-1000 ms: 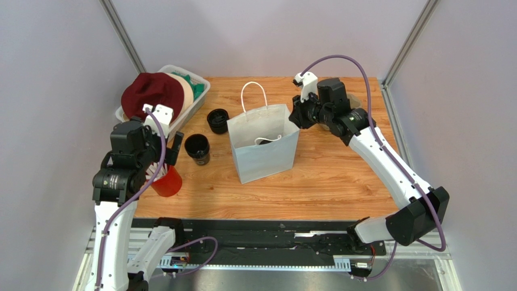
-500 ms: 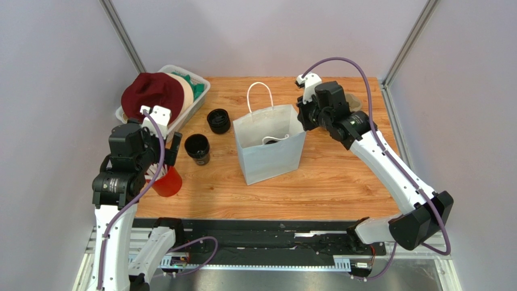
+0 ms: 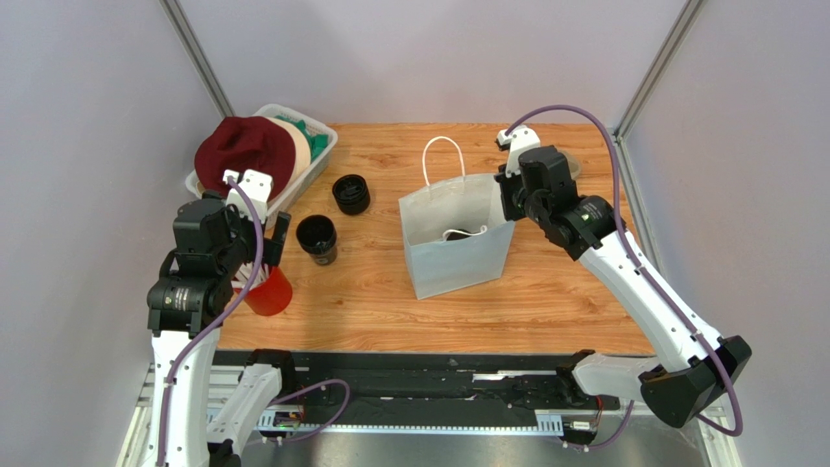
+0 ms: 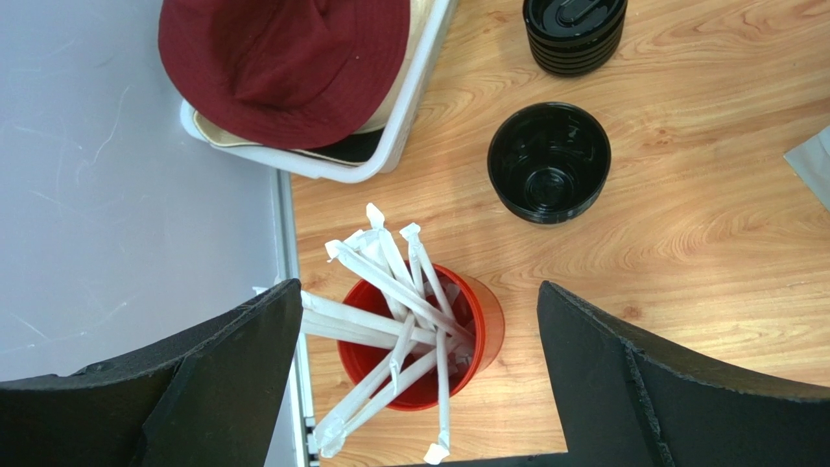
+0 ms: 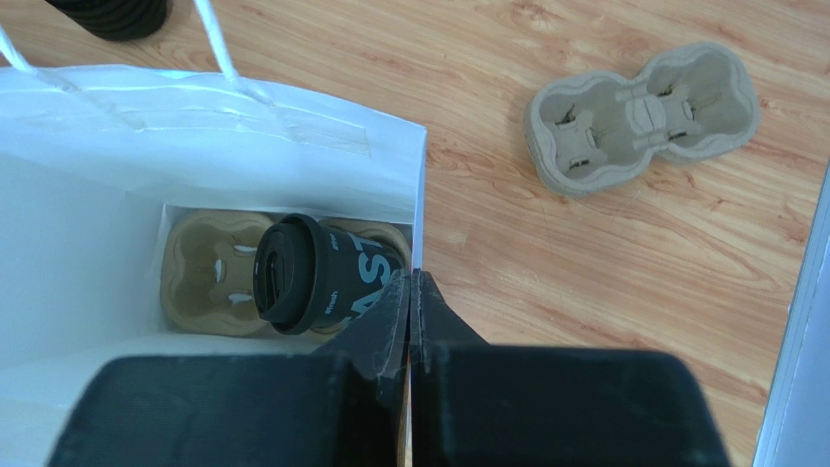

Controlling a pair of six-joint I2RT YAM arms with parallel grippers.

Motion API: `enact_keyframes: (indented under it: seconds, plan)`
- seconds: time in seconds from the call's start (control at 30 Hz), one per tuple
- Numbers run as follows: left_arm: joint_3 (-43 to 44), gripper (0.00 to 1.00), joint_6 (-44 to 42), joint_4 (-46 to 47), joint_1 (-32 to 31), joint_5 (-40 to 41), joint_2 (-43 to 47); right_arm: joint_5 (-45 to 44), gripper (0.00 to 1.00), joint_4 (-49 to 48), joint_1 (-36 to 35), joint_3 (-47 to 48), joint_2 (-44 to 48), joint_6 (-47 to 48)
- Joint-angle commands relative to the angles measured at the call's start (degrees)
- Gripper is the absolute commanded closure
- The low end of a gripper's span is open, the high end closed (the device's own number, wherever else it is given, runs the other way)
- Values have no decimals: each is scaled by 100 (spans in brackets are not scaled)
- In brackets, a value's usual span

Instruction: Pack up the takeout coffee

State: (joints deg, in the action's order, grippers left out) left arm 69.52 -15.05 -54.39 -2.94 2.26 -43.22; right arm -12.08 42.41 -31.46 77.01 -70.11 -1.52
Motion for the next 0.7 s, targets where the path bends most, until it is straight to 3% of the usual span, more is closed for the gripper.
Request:
enact_keyframes:
  seconds: [0.0,0.13,0.2,0.43,0.57,0.67]
  plan:
    - [27,1,108,113,65,99,42,-129,100,118,-53,-99,181,-24]
    - [27,1,99,113,74,134,24,39,99,162,-105,-248,331,81]
    - [9,1,81,130,74,160,-2,56,93,153,-106,-292,401,134]
    - [-113,1,-138,253,127,336,-134,-137,43,66,-106,85,541,546]
    - [-385,1,-419,508,259,196,-256,20,36,-110,8,375,638,758]
    - [-509,1,-639,631,627,-399,-353,493,33,-234,227,481,691,863]
